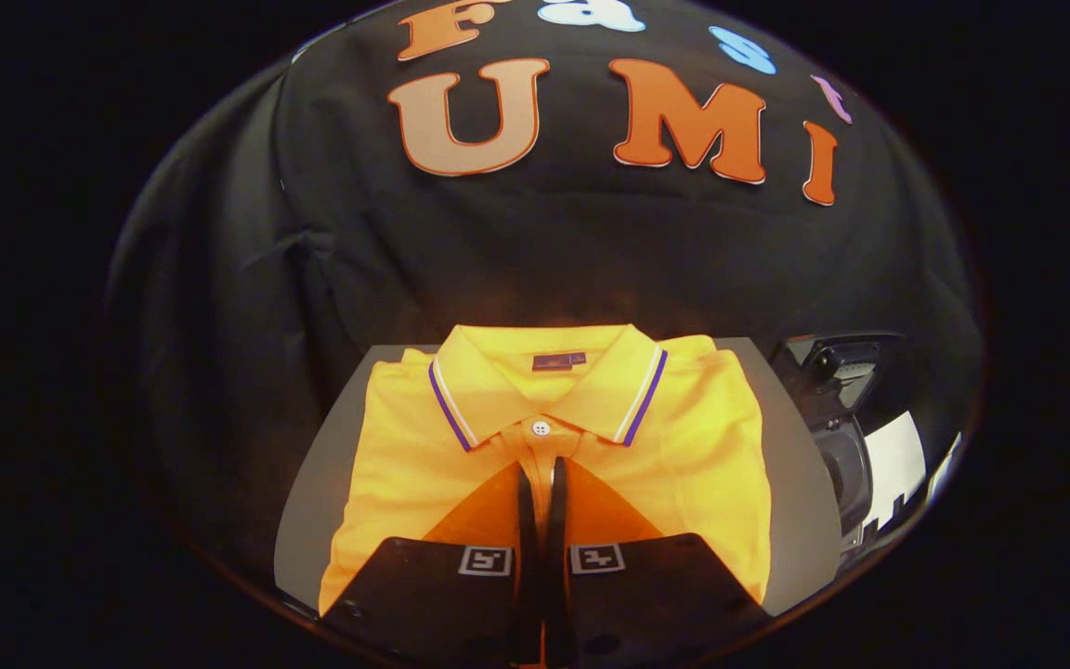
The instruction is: Put the clothes into the washing machine and then close the washing machine lid.
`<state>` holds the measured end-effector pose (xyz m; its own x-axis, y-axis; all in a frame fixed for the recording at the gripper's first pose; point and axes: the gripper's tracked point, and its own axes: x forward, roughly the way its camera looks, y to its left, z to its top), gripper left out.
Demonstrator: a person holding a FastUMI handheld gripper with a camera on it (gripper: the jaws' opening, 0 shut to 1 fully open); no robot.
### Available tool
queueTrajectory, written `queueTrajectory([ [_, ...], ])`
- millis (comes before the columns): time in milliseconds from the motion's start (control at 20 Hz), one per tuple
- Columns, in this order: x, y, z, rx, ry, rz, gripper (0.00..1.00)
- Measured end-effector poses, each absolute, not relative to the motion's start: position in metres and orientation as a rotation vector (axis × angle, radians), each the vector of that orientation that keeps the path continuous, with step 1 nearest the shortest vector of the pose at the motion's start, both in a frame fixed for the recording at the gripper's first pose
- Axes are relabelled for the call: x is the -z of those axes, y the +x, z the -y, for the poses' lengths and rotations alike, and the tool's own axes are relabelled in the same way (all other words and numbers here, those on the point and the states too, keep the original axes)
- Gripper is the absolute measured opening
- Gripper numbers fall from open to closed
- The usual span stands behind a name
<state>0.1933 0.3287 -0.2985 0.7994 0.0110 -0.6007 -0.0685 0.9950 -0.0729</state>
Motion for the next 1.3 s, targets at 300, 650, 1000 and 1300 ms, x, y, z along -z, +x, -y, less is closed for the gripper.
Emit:
queueTrajectory([
  [300, 0.239, 0.186, -0.303, -0.069, -0.061, -0.562, 0.09],
  [650, 0.175, 0.165, -0.226, -0.126, 0.069, -0.433, 0.09],
  [1000, 0.131, 0.146, -0.083, -0.188, 0.111, -0.367, 0.09],
  [1300, 0.164, 0.152, 0.020, -0.176, 0.106, -0.412, 0.09],
])
